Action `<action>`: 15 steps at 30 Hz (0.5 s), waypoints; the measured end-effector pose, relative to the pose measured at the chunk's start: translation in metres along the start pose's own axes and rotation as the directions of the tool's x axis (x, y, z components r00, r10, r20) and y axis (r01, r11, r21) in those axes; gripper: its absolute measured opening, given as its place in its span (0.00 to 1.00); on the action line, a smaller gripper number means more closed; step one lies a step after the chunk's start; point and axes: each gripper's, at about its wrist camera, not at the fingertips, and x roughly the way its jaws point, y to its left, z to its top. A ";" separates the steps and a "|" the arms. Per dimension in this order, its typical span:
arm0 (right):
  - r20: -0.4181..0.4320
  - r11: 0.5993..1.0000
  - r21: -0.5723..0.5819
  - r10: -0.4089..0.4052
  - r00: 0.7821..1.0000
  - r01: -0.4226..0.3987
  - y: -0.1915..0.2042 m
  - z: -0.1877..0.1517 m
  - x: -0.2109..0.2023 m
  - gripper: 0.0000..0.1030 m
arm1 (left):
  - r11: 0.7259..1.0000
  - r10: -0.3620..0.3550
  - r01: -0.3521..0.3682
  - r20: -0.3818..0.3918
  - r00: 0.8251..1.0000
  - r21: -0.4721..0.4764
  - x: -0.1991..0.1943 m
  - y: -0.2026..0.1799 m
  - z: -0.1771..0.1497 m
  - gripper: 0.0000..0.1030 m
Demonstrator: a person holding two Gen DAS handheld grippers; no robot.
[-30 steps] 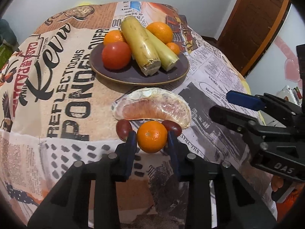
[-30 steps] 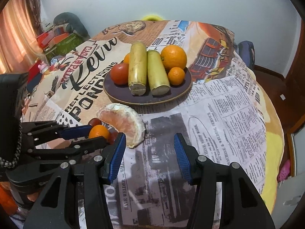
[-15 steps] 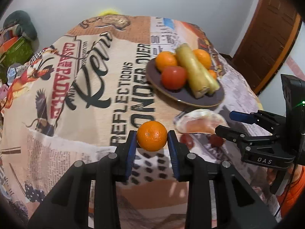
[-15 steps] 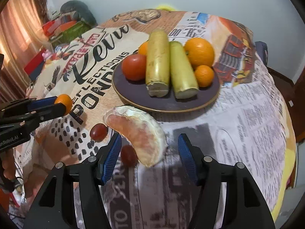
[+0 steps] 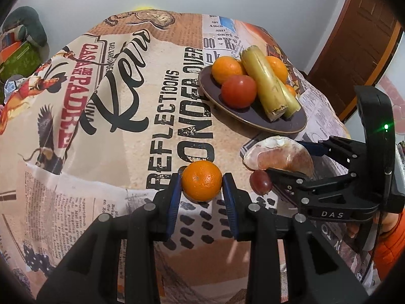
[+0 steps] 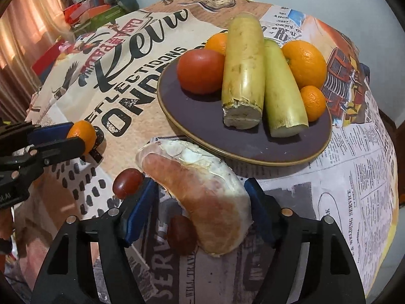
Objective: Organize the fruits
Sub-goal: 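Carry the mandarin and wrapped pomelo to the plate and release them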
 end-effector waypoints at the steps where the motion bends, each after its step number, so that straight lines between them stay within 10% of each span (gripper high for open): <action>1: 0.001 1.000 0.004 0.002 1.000 -0.002 0.000 0.000 0.000 0.64 | 1.000 -0.003 0.003 0.000 1.000 -0.002 0.000 0.000 0.000 0.32; 15: 0.106 1.000 0.020 -0.002 0.994 0.000 0.008 -0.013 -0.045 0.23 | 1.000 0.004 -0.004 0.039 0.999 0.005 -0.027 -0.008 0.000 0.32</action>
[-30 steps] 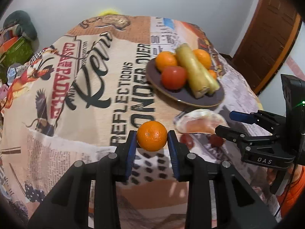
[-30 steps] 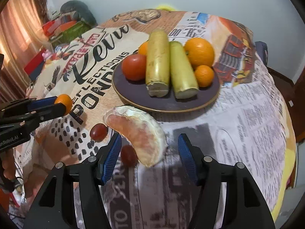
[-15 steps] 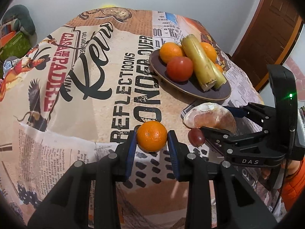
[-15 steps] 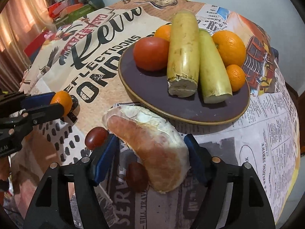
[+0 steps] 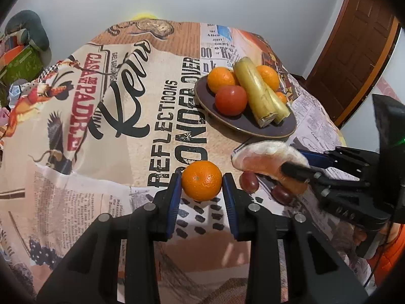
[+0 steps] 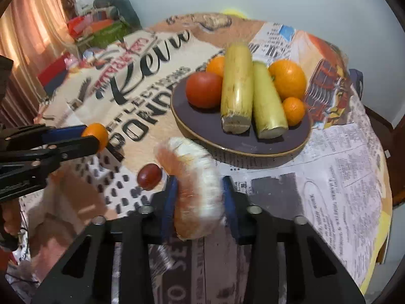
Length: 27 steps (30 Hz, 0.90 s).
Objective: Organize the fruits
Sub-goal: 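Carry the mandarin and wrapped pomelo to the plate and release them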
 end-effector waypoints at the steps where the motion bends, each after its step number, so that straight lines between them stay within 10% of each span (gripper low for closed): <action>1: 0.009 1.000 0.008 0.006 1.000 -0.006 -0.002 0.000 -0.005 0.21 | 1.000 0.000 0.000 0.003 1.000 0.003 -0.003 -0.001 0.000 0.32; 20: -0.061 0.988 0.155 -0.011 0.998 0.020 -0.046 -0.059 -0.040 0.23 | 0.999 -0.014 0.013 0.022 1.000 0.048 -0.028 -0.029 -0.011 0.32; 27: -0.081 0.992 0.118 -0.045 0.996 0.054 -0.044 -0.053 -0.021 0.45 | 0.998 -0.012 0.012 0.007 1.000 0.054 -0.023 -0.032 -0.013 0.32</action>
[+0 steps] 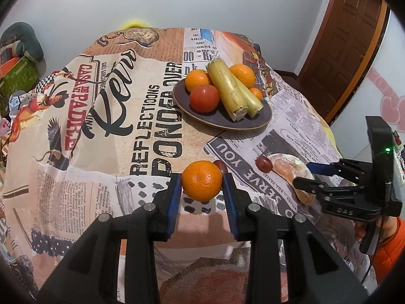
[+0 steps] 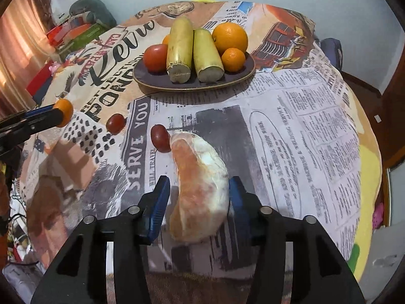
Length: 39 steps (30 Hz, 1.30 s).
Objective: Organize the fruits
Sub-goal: 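Carry the mandarin and wrapped pomelo to the plate and release them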
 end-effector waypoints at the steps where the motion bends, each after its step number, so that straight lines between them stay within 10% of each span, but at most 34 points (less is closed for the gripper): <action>1: -0.009 1.000 -0.007 -0.005 1.000 0.005 0.001 0.001 0.005 0.46 | 1.000 0.000 0.000 -0.002 1.000 0.000 0.001 0.001 0.000 0.32; 39: 0.275 0.998 0.064 -0.030 0.961 0.013 -0.005 0.074 -0.035 0.39 | 0.999 -0.033 0.031 0.053 0.998 0.036 0.029 -0.017 0.059 0.32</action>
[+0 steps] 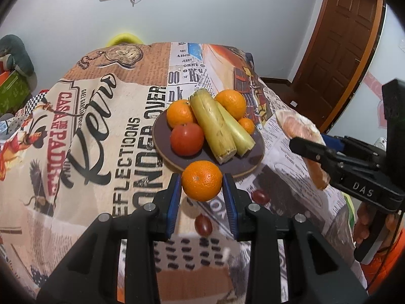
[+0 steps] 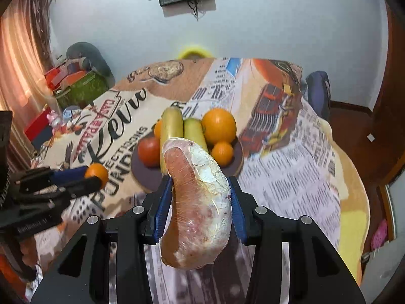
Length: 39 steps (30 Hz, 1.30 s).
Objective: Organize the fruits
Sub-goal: 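Carry the mandarin and wrapped pomelo to the plate and release them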
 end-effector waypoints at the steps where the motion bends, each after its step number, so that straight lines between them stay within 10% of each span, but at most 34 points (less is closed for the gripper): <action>1: 0.002 1.000 -0.001 0.002 1.000 -0.002 -0.001 0.002 0.001 0.39 | 1.000 -0.001 0.001 0.000 1.000 0.000 0.003 0.000 0.002 0.32; 23: -0.060 1.000 0.000 0.028 0.998 -0.028 0.007 0.033 0.081 0.39 | 1.000 -0.014 0.012 -0.054 0.998 -0.025 0.070 0.011 0.024 0.32; 39: -0.032 0.999 -0.010 0.045 0.998 -0.045 0.004 0.033 0.053 0.40 | 0.999 -0.001 -0.001 -0.042 0.999 -0.042 0.050 0.011 0.024 0.36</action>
